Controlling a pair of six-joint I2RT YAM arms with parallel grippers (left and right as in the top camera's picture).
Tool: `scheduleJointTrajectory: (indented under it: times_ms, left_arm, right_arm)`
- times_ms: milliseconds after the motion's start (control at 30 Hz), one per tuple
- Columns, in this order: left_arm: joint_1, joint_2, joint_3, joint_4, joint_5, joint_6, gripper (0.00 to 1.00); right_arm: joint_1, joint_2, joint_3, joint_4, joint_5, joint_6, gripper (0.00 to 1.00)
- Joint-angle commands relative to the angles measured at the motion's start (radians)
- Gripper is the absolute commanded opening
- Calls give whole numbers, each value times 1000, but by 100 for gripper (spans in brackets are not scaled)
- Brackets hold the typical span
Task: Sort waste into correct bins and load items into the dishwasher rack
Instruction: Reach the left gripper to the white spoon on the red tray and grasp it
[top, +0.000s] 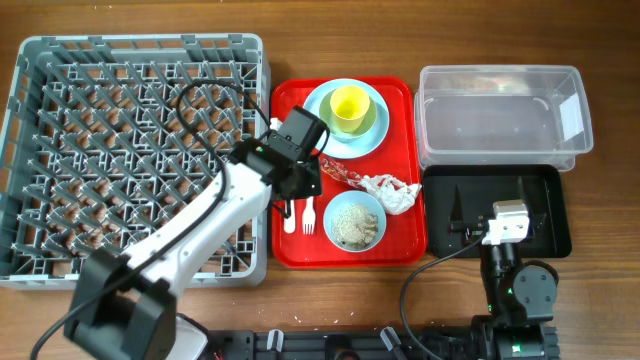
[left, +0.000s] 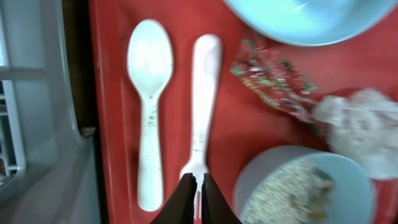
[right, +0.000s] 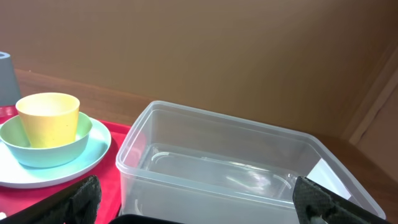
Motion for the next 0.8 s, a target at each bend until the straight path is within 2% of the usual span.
scheduleJointTrajectory:
  times_ms: [0, 367, 500, 767]
  left_arm:
    - [-5, 78, 12, -6, -50, -39, 9]
    - [-6, 155, -16, 13, -187, -39, 16]
    - [-39, 155, -66, 87, -197, -39, 16]
    - [-96, 157, -151, 201, -349, -39, 17]
  right_arm:
    - [-4, -2, -1, 6, -16, 17, 100]
    - [-4, -2, -1, 6, -16, 17, 100]
    - [-4, -2, -1, 6, -16, 17, 100]
    - [-4, -2, -1, 6, -16, 17, 100]
